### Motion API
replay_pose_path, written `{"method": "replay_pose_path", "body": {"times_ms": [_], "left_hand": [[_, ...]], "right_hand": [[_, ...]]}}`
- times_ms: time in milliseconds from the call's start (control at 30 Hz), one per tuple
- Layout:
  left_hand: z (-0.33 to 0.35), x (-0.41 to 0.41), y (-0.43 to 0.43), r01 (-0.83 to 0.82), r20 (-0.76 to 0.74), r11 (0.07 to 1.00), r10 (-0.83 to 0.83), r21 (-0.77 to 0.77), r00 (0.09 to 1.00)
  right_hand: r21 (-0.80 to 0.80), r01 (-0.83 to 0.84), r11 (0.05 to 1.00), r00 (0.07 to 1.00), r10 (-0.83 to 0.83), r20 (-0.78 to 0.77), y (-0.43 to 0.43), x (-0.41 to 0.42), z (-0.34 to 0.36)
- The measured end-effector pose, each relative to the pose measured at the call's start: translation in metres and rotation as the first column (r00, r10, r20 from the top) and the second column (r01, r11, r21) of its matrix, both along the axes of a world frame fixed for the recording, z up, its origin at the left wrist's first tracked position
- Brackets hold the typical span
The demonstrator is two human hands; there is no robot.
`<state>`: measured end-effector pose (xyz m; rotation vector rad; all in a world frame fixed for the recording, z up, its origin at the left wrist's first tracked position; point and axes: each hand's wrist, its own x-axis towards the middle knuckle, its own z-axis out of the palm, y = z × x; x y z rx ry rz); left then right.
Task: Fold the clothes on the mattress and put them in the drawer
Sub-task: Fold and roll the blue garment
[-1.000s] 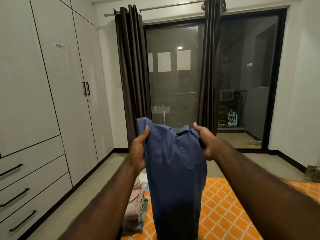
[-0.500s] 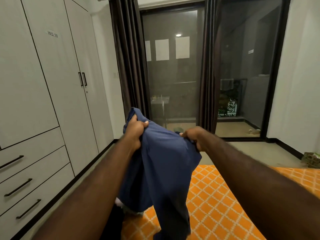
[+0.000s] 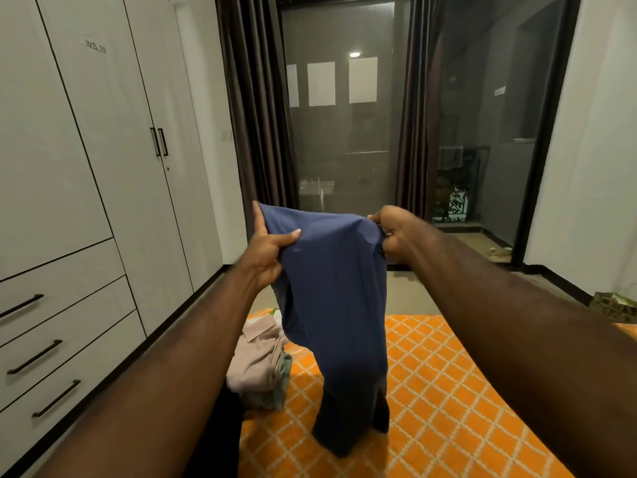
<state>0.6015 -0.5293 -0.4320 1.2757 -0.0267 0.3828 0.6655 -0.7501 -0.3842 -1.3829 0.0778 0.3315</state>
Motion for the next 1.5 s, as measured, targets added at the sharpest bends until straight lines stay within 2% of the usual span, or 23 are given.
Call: {"method": "replay_pose_path", "body": {"times_ms": [200, 267, 333, 400, 433, 467, 500, 533, 567, 600, 633, 667, 733, 800, 867, 900, 1000, 1133, 1200, 1267, 1333, 1433, 1500], "left_hand": [[0.046, 0.002, -0.005, -0.063, 0.077, 0.977, 0.048, 0.206, 0.996], [0.052, 0.001, -0.005, -0.042, 0.026, 0.948, 0.036, 0.315, 0.999], [0.067, -0.003, -0.006, -0.012, -0.093, 0.876, 0.065, 0.482, 0.994], [0.082, -0.008, -0.010, 0.005, -0.202, 0.758, 0.167, 0.653, 0.965], [0.083, -0.008, -0.013, 0.050, -0.267, 0.727, 0.186, 0.685, 0.946], [0.078, -0.015, -0.008, 0.058, -0.296, 0.652, 0.261, 0.756, 0.919], [0.067, -0.017, 0.005, 0.098, -0.301, 0.499, 0.346, 0.861, 0.889], [0.063, -0.011, 0.019, 0.179, -0.360, 0.439, 0.373, 0.880, 0.855], [0.071, -0.001, 0.025, 0.127, -0.301, 0.328, 0.562, 0.936, 0.770], [0.076, -0.005, 0.021, 0.205, -0.285, 0.200, 0.585, 0.958, 0.760], [0.089, -0.002, 0.008, 0.151, -0.316, 0.318, 0.572, 0.936, 0.757], [0.105, 0.001, -0.009, 0.095, -0.388, 0.518, 0.494, 0.850, 0.778], [0.117, -0.008, -0.020, 0.161, -0.433, 0.583, 0.364, 0.797, 0.824], [0.111, -0.004, -0.016, 0.131, -0.432, 0.675, 0.300, 0.726, 0.851], [0.105, -0.003, -0.013, 0.153, -0.425, 0.697, 0.236, 0.701, 0.874], [0.106, -0.006, -0.014, 0.206, -0.433, 0.671, 0.190, 0.712, 0.881], [0.108, -0.013, -0.017, 0.340, -0.463, 0.521, 0.121, 0.783, 0.878], [0.105, -0.015, -0.035, 0.397, -0.432, 0.187, 0.215, 0.899, 0.876], [0.105, -0.015, -0.045, 0.361, -0.347, 0.006, 0.291, 0.932, 0.892], [0.105, -0.015, -0.052, 0.303, -0.220, -0.181, 0.372, 0.936, 0.902], [0.107, -0.015, -0.057, 0.265, -0.127, -0.284, 0.423, 0.921, 0.897], [0.110, -0.014, -0.061, 0.214, -0.045, -0.311, 0.471, 0.926, 0.881], [0.112, -0.012, -0.060, 0.185, -0.011, -0.295, 0.507, 0.937, 0.862]], "right_hand": [[-0.194, -0.327, 0.925, 0.944, 0.328, -0.030, -0.020, -0.005, 0.016], [-0.286, -0.279, 0.917, 0.955, 0.297, 0.020, -0.021, -0.001, 0.018], [-0.345, -0.184, 0.920, 0.965, 0.235, 0.112, -0.021, -0.001, 0.021], [-0.341, -0.113, 0.933, 0.966, 0.183, 0.182, -0.019, -0.002, 0.021], [-0.336, -0.090, 0.938, 0.964, 0.167, 0.207, -0.017, -0.002, 0.021], [-0.335, -0.064, 0.940, 0.960, 0.149, 0.235, -0.015, -0.003, 0.021], [-0.329, -0.039, 0.944, 0.954, 0.133, 0.267, -0.012, -0.004, 0.022], [-0.317, -0.012, 0.948, 0.947, 0.113, 0.301, -0.010, -0.006, 0.023], [-0.303, 0.013, 0.953, 0.941, 0.090, 0.326, -0.007, -0.007, 0.024], [-0.299, 0.035, 0.954, 0.937, 0.073, 0.341, -0.006, -0.008, 0.025], [-0.317, 0.049, 0.947, 0.937, 0.067, 0.343, -0.005, -0.009, 0.027], [-0.357, 0.048, 0.933, 0.940, 0.079, 0.331, -0.006, -0.012, 0.029], [-0.453, -0.016, 0.891, 0.954, 0.149, 0.259, -0.009, -0.017, 0.036], [-0.566, -0.114, 0.816, 0.956, 0.245, 0.161, -0.016, -0.020, 0.042], [-0.698, -0.191, 0.690, 0.942, 0.329, 0.067, -0.022, -0.023, 0.048], [-0.745, -0.220, 0.630, 0.933, 0.358, 0.028, -0.023, -0.023, 0.050], [-0.829, -0.275, 0.487, 0.907, 0.418, -0.055, -0.022, -0.027, 0.051], [-0.936, -0.274, 0.222, 0.866, 0.481, -0.139, -0.015, -0.038, 0.049], [-0.955, -0.250, 0.160, 0.865, 0.480, -0.146, -0.011, -0.042, 0.050], [-0.966, -0.218, 0.138, 0.873, 0.469, -0.130, -0.008, -0.044, 0.052], [-0.975, -0.166, 0.147, 0.883, 0.462, -0.081, -0.007, -0.044, 0.056], [-0.960, -0.094, 0.263, 0.889, 0.456, 0.038, -0.010, -0.043, 0.062], [-0.920, -0.146, 0.365, 0.877, 0.477, 0.050, -0.015, -0.043, 0.069]]}}
